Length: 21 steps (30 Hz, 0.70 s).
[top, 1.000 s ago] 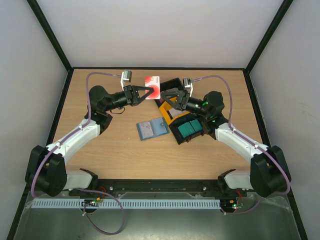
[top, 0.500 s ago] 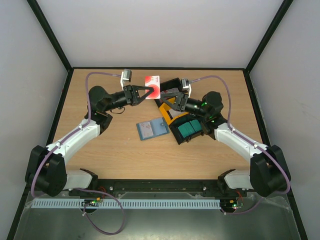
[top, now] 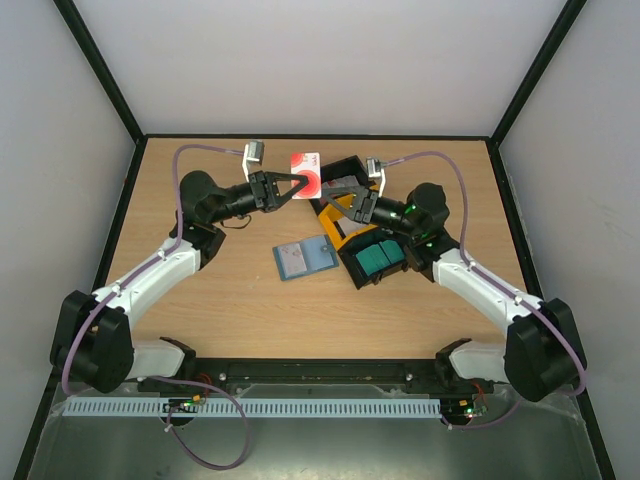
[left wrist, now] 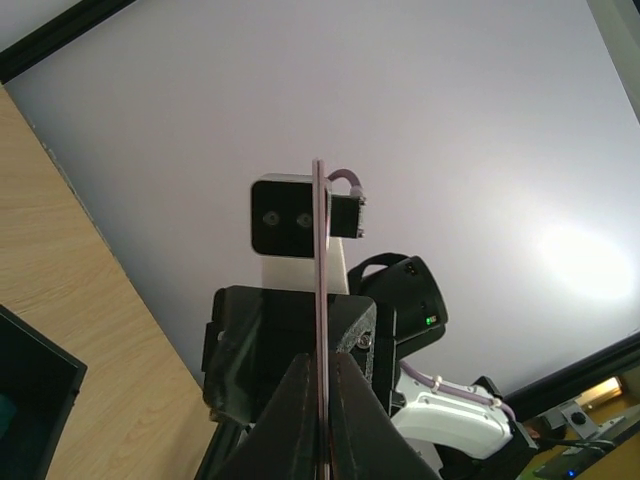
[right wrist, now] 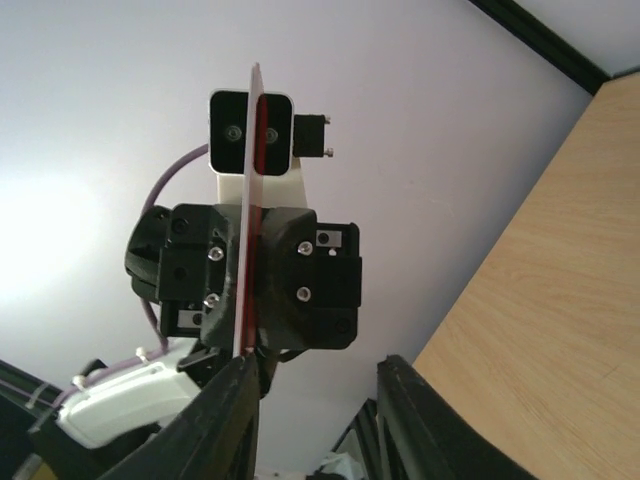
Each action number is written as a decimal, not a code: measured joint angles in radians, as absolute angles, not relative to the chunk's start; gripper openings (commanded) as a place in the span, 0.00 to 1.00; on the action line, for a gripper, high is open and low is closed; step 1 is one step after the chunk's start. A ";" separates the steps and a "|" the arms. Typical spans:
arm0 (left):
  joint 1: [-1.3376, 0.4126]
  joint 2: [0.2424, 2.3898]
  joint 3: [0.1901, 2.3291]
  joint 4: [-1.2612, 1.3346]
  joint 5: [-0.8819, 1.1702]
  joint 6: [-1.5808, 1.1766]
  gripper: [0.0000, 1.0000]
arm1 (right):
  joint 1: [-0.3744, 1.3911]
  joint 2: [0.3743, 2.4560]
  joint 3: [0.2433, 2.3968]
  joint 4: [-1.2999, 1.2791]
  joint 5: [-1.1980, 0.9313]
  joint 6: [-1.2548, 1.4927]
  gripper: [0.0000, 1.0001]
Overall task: Put the credit cards into the card holder
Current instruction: Adjust the credit card.
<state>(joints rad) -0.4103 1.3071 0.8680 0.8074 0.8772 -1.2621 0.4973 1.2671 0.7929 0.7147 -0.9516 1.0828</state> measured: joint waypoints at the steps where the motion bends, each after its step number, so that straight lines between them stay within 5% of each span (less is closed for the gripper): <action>1: -0.410 1.307 0.868 0.801 0.874 -1.259 0.03 | 0.498 1.261 0.793 0.708 -0.947 1.075 0.27; 9: -0.410 1.308 0.868 0.779 0.864 -1.243 0.03 | 0.498 1.249 0.793 0.693 -0.939 1.057 0.35; 21: -0.410 1.311 0.857 0.795 0.865 -1.250 0.03 | 0.498 1.255 0.793 0.689 -0.942 1.058 0.32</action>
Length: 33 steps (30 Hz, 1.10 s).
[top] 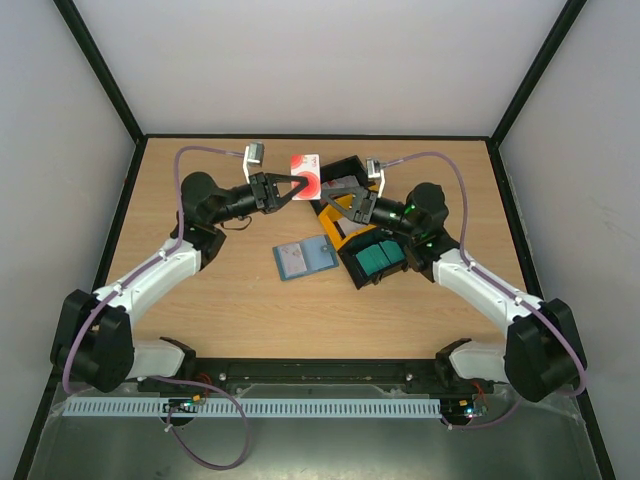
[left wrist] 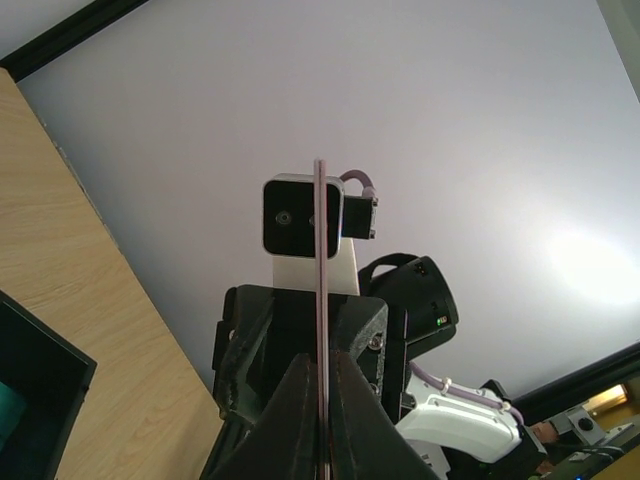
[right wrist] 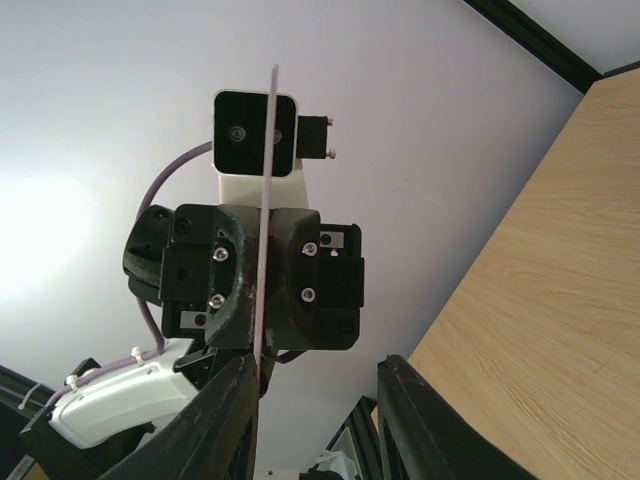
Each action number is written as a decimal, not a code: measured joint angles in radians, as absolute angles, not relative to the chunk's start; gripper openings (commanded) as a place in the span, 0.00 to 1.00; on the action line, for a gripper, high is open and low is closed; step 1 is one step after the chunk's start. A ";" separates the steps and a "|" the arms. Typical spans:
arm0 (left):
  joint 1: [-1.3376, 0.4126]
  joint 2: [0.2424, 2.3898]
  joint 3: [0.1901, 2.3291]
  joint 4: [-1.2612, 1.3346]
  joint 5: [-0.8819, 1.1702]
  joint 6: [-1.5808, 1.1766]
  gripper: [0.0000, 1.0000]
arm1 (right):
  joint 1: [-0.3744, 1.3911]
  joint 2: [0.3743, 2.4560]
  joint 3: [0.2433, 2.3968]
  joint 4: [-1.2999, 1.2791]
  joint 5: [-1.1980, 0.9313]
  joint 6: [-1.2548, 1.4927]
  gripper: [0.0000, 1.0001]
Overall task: Put the credit cards into the card holder
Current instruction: Adjust the credit card.
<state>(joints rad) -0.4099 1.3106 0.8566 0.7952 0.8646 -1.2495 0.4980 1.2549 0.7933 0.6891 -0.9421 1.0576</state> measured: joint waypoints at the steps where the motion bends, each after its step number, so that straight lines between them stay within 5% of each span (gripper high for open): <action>1: -0.410 1.311 0.855 0.799 0.865 -1.253 0.03 | 0.498 1.257 0.793 0.685 -0.942 1.056 0.31; 15: -0.405 1.317 0.834 0.826 0.863 -1.285 0.03 | 0.498 1.300 0.816 0.647 -0.946 1.050 0.29; 25: -0.405 1.326 0.834 0.819 0.829 -1.232 0.03 | 0.500 1.344 0.955 0.391 -0.933 0.921 0.29; 33: -0.414 1.325 0.837 0.697 0.810 -1.105 0.03 | 0.502 1.378 0.973 0.365 -0.959 0.937 0.38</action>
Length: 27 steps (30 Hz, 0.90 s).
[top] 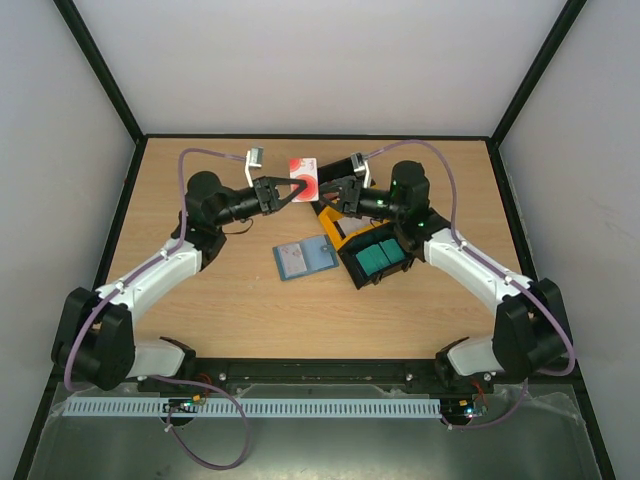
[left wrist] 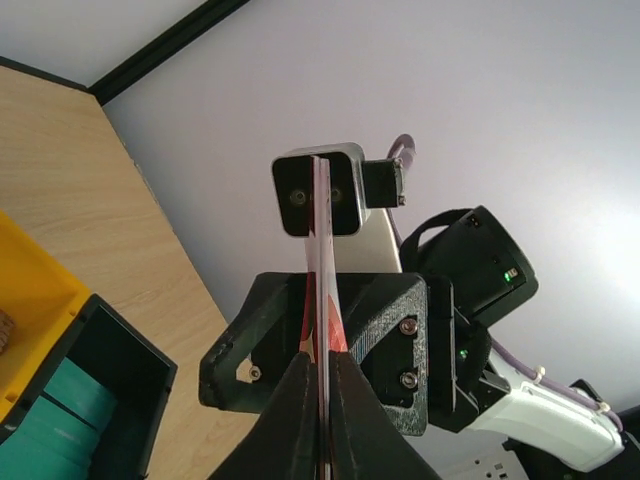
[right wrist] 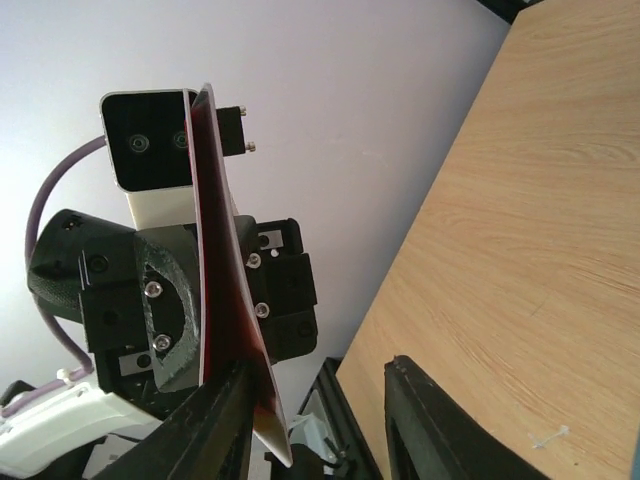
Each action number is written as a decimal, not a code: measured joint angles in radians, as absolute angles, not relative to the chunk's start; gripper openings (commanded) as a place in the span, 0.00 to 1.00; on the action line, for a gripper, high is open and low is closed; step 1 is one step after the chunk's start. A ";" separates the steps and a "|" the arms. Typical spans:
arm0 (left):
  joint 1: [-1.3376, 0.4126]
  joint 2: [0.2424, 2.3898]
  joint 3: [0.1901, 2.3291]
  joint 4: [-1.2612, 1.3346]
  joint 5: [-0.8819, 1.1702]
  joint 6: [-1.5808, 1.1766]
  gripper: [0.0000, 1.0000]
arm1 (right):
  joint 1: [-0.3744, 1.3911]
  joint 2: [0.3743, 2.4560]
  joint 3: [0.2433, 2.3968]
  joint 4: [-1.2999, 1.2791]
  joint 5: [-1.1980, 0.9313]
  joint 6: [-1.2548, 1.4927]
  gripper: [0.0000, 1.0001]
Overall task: Put the credit cards into the card holder
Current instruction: Adjust the credit card.
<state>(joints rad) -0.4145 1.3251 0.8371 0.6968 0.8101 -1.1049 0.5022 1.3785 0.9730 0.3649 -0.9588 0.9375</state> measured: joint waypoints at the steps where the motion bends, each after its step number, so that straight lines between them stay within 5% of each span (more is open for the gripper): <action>1: -0.417 1.322 0.839 0.688 0.809 -1.094 0.03 | 0.502 1.383 0.973 0.375 -0.969 0.954 0.38; 6: -0.418 1.315 0.855 0.679 0.809 -1.073 0.03 | 0.501 1.403 0.973 0.467 -1.002 1.040 0.34; 12: -0.418 1.314 0.863 0.695 0.803 -1.092 0.05 | 0.502 1.419 0.956 0.626 -1.029 1.180 0.02; 27: -0.373 1.304 0.824 0.765 0.838 -1.275 0.07 | 0.503 1.439 0.894 0.859 -0.985 1.486 0.02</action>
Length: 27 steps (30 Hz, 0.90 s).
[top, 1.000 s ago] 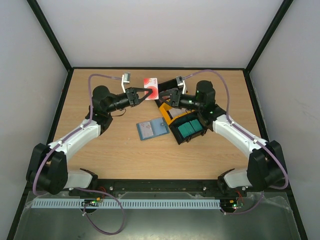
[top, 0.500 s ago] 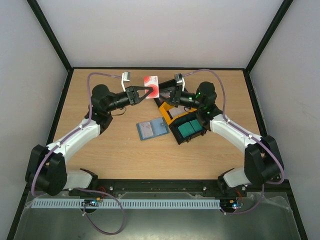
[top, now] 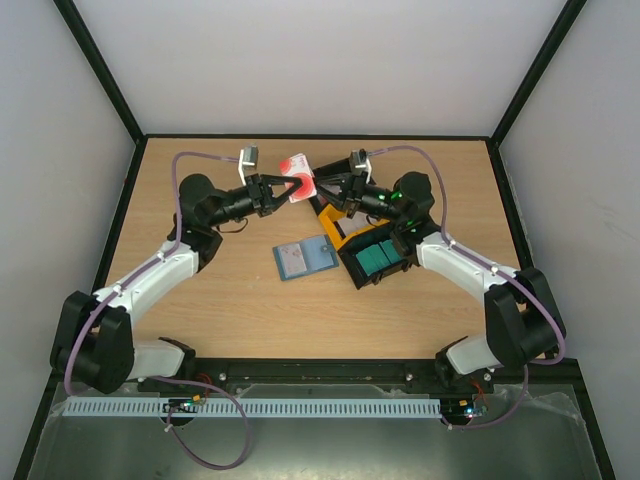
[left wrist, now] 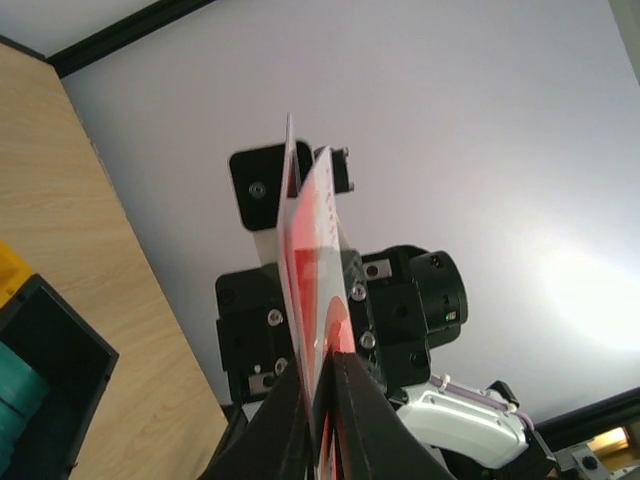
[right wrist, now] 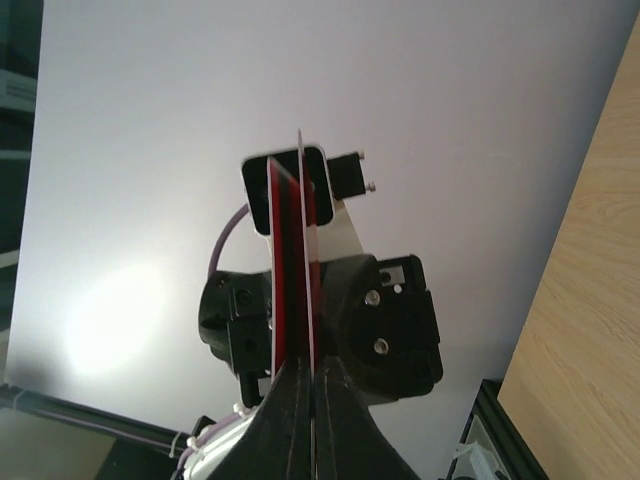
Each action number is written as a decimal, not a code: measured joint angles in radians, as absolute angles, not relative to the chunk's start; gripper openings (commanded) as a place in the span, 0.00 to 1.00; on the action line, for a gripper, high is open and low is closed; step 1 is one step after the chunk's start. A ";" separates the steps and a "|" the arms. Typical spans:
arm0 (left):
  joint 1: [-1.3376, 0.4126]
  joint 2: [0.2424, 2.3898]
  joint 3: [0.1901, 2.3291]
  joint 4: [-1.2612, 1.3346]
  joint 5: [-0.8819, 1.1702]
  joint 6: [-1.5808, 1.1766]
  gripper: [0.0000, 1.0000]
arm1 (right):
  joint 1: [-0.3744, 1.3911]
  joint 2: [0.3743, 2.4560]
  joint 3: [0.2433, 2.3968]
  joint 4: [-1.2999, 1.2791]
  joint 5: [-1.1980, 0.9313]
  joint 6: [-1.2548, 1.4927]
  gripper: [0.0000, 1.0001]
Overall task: Put the credit cards into the card holder
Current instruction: Adjust the credit card, then insert the credit card into the card holder.
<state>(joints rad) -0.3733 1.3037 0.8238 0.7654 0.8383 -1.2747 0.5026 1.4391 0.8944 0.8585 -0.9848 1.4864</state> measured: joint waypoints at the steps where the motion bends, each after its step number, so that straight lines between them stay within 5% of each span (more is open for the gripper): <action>1: -0.372 1.304 0.817 0.770 0.844 -1.280 0.08 | 0.498 1.439 0.893 0.858 -0.981 1.494 0.02; 16: -0.319 1.303 0.739 0.752 0.875 -1.290 0.03 | 0.419 1.396 0.876 0.813 -0.904 1.480 0.02; 27: -0.386 1.217 0.602 0.368 0.717 -1.008 0.03 | 0.501 1.252 0.887 0.258 -0.591 0.903 0.02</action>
<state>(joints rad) -0.3859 1.2171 0.6018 0.3683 0.7170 -1.0080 0.5014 1.2518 0.8871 0.2577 -0.5911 0.9031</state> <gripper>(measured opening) 0.032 0.021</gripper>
